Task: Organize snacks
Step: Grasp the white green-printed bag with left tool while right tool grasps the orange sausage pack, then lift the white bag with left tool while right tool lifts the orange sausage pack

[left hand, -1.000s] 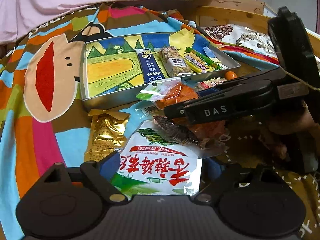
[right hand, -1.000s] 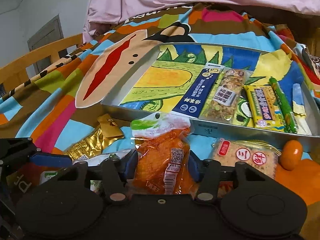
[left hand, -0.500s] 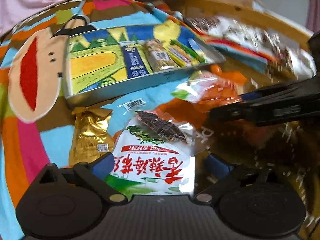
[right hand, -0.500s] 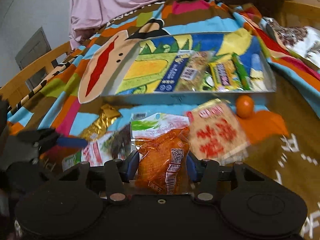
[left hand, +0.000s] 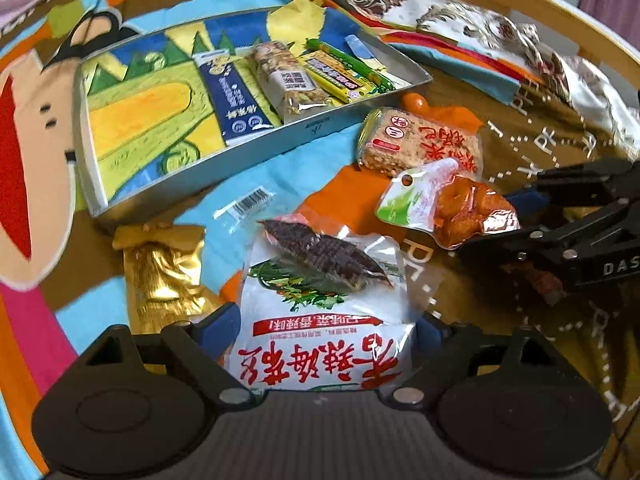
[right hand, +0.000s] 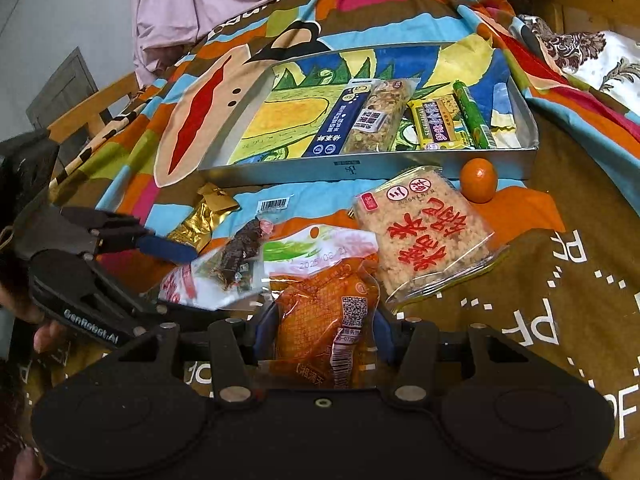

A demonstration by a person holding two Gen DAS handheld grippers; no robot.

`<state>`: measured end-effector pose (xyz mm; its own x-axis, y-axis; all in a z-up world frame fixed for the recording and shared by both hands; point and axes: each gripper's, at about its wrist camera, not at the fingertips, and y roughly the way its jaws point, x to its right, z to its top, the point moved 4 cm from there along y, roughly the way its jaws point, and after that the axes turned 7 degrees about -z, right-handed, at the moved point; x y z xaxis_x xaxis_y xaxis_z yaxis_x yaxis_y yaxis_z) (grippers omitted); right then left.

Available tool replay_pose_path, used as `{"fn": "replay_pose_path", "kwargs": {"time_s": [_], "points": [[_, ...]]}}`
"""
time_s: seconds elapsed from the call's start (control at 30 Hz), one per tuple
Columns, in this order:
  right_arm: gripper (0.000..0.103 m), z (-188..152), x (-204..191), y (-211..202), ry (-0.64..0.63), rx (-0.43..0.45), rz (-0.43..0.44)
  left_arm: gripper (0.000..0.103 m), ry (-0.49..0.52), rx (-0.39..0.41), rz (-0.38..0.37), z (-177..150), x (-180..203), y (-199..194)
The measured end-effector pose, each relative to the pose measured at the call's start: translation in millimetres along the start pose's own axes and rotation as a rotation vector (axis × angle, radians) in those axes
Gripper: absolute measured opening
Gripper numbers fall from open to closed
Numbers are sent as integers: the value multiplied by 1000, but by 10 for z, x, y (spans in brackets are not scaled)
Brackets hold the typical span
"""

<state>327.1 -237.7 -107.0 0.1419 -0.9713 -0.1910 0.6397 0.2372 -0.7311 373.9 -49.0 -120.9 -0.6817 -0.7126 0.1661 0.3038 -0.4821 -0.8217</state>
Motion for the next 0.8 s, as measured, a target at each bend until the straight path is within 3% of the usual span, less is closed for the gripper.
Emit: {"fn": "replay_pose_path", "kwargs": {"time_s": [0.17,0.37,0.5,0.8], "points": [[53,-47,20,-80,7,-12,-1,90,-44,-26,13,-88,214,-51],[54,-178,42,-219,-8,-19,-25,90,-137,-73,98,-219,516,-148],[54,-249,-12,-231,-83,5,-75,96,-184,-66,154,-258,530,-130],[73,-361,-150,-137,-235,27,-112,99,-211,-58,155,-316,487,-52]]}}
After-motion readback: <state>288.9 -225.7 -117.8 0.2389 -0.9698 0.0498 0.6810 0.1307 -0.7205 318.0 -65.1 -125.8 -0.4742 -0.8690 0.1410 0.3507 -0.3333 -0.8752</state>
